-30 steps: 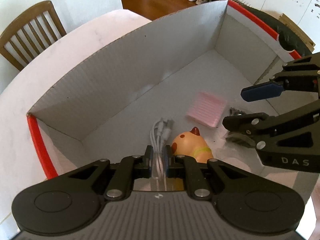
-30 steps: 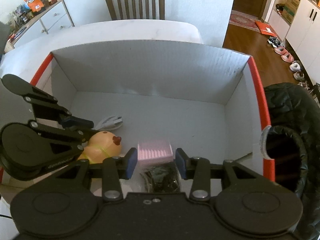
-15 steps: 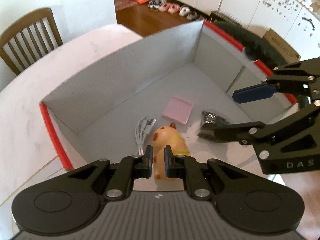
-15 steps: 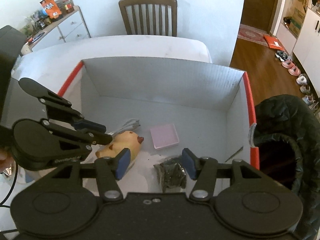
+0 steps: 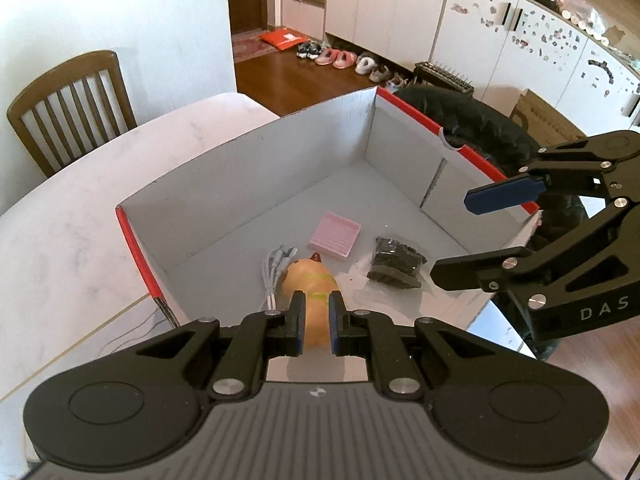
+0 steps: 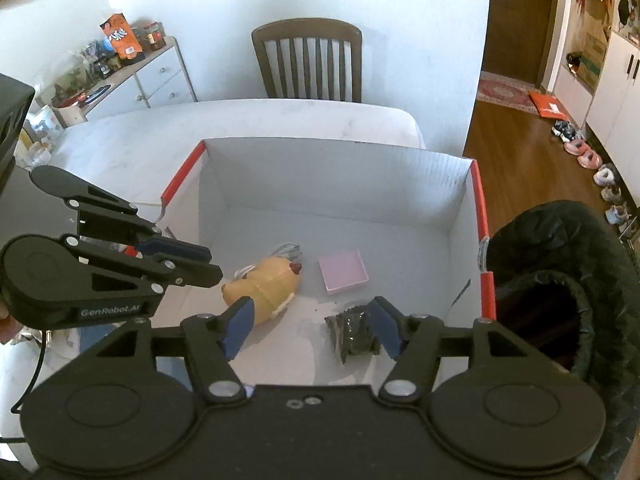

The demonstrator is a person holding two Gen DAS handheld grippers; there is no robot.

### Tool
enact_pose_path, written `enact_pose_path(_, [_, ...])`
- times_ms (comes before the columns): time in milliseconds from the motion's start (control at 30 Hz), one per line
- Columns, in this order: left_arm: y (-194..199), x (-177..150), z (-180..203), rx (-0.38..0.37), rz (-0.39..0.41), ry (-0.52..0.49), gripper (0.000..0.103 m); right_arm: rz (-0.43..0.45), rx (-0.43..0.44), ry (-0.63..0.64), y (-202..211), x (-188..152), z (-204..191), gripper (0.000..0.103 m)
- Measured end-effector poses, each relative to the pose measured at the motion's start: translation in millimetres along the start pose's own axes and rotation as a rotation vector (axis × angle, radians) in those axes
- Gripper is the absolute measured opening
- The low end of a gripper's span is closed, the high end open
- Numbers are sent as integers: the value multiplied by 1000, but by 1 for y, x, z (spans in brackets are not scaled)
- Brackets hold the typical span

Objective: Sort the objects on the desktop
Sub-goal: 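Raise both open grippers away from the box contents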

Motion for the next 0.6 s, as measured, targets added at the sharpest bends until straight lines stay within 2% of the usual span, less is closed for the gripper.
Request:
enact_pose_path(100, [7, -2, 2, -3, 16, 0, 12, 18, -3, -1, 7, -2, -2, 70])
enact_pose_path(133, [10, -2, 3, -5, 22, 0, 17, 22, -3, -2, 9, -3, -3, 70])
enact_pose_path(300, [20, -5, 9, -15, 48, -9, 44, 43, -2, -4, 18, -6, -9, 73])
enact_pose_path(333, [22, -6, 9, -16, 53, -7, 56, 48, -5, -1, 20, -8, -11, 74])
enact_pose_path(367, [25, -7, 10, -16, 62, -8, 60, 53, -7, -1, 22, -8, -12, 74])
enact_pose_path(500, [36, -10, 10, -27, 78, -1, 60, 73, 1, -23, 30, -11, -19, 77])
enact_pose_path(600, [46, -15, 8, -23, 97, 7, 65, 85, 5, -34, 35, -14, -26, 80])
Point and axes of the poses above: each gripper's, at about its wrist camera, not at the fingertips, and y roughly against the way its jaws point, z to its right, x to its top, the point moved 7 cm from there along -y, roughly the way its jaws point, and after that the axes turned 3 degrees about z, right-handed, at the moved point
